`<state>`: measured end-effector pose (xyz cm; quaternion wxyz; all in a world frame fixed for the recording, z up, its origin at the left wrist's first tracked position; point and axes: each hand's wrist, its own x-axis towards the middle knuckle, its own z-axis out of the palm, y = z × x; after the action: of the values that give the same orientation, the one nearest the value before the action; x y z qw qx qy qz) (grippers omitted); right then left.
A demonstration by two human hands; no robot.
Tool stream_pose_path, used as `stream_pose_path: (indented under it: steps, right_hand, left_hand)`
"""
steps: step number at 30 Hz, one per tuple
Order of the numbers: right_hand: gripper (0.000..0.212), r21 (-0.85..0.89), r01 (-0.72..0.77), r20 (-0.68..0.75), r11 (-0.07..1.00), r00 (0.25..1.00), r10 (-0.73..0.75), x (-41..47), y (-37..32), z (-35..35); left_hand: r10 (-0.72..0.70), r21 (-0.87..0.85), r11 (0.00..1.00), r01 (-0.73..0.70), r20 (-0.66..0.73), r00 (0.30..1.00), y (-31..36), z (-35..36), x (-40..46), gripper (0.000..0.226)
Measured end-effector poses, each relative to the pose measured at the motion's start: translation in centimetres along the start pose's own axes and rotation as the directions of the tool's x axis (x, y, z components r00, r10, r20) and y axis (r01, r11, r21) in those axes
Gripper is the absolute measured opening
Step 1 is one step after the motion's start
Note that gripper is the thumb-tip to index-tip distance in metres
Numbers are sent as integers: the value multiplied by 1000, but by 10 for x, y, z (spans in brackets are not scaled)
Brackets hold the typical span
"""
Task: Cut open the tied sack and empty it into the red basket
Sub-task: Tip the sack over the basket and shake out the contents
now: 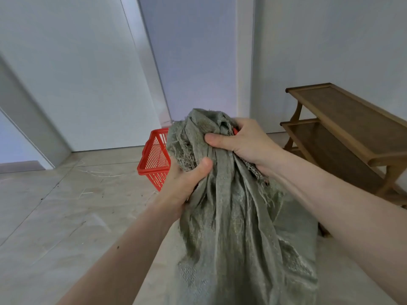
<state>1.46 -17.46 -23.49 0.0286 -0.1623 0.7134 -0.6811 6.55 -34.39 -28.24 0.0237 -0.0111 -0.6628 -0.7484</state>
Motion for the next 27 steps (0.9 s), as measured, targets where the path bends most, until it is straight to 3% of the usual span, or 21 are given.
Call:
stream_pose_path:
  steps: [3, 6, 9, 12, 16, 21, 24, 27]
  right_hand:
    - [19, 53, -48, 26, 997, 999, 47, 13, 1, -5]
    - [24, 51, -82, 15, 995, 997, 81, 26, 6, -9]
    - [48, -43, -87, -45, 995, 995, 85, 43, 16, -11]
    - [78, -243, -78, -144, 967, 989, 44, 52, 21, -12]
    - [73, -353, -145, -207, 924, 975, 73, 40, 7, -22]
    - [102, -426, -180, -93, 887, 984, 154, 23, -8, -22]
    - [114, -382, -219, 14, 898, 970, 243, 19, -17, -19]
    - [102, -321, -258, 29, 911, 959, 282, 25, -35, -19]
  left_hand:
    - [-19, -122, 992, 31, 102, 995, 2, 10, 11, 108]
    - [-70, -185, 980, 78, 50, 996, 0, 21, 20, 73]
    - [-165, -245, 957, 155, -24, 986, 0, 26, 33, 60]
    - [-233, -264, 943, 202, -91, 968, 3, 25, 45, 60]
    - [-347, -338, 901, 273, -181, 920, 16, 19, 55, 56]
    - [-479, -406, 838, 366, -225, 848, 42, 20, 65, 66]
    - [-573, -413, 782, 467, -181, 799, 59, 27, 64, 74]
    - [-656, -420, 705, 571, -80, 751, 82, 35, 67, 72]
